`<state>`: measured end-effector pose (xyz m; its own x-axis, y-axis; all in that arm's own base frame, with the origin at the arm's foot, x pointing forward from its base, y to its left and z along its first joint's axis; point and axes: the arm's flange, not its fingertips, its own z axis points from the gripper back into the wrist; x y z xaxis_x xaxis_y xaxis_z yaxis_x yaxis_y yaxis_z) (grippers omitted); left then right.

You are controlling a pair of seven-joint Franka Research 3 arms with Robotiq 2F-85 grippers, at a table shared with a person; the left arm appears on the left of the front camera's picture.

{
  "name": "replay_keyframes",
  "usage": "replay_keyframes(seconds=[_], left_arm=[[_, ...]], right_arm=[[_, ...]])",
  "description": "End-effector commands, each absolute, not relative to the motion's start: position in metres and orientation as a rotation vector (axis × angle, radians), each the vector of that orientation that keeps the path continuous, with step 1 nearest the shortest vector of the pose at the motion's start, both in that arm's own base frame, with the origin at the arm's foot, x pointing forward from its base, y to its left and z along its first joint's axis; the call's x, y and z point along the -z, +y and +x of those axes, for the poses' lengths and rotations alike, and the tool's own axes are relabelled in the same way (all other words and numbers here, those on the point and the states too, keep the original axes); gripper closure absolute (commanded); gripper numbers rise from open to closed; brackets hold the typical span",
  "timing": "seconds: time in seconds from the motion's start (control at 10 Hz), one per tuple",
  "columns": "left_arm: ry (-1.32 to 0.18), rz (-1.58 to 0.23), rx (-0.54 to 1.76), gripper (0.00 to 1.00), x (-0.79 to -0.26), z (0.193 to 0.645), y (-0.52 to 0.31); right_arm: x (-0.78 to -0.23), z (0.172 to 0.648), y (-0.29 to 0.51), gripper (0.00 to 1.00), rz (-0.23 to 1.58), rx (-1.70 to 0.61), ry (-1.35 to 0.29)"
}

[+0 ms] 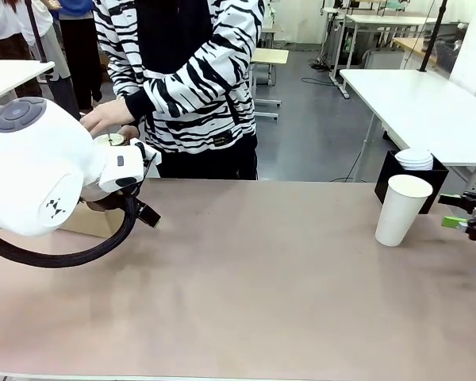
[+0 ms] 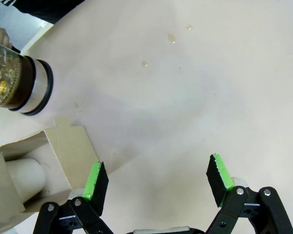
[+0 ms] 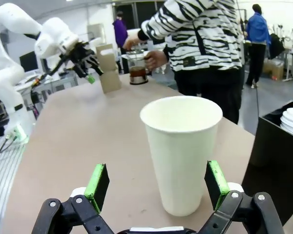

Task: Pour a drink into a cup and package it in a carrier.
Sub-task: Pick up the 600 ml Paper Cup and place it in the middle top area of the table.

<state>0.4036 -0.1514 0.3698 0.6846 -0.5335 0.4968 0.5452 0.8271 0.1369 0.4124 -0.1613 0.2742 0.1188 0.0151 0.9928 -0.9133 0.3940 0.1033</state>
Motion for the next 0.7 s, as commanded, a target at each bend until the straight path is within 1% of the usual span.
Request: replay_keyframes(seconds=[0.0, 0.2, 0.3, 0.6], left_arm=[[-0.55, -0.024, 0.605, 0.0, -0.37, 0.403, -0.151], [-0.55, -0.024, 0.605, 0.0, -0.37, 0.403, -0.151], [-0.55, -0.024, 0.605, 0.0, -0.37, 0.403, -0.151], [-0.55, -0.024, 0.605, 0.0, -0.37, 0.403, -0.151]], right_arm=[[-0.285, 0.401, -0.166, 0.0, 0.946, -0.859, -1.258], [-0.285, 0.401, -0.166, 0.0, 0.946, -0.859, -1.258], [-0.273, 0.411, -0.163, 0.0, 0.938, -0.851, -1.258], [-0.264, 0.414, -0.155, 0.0, 0.903, -0.847, -1.33]])
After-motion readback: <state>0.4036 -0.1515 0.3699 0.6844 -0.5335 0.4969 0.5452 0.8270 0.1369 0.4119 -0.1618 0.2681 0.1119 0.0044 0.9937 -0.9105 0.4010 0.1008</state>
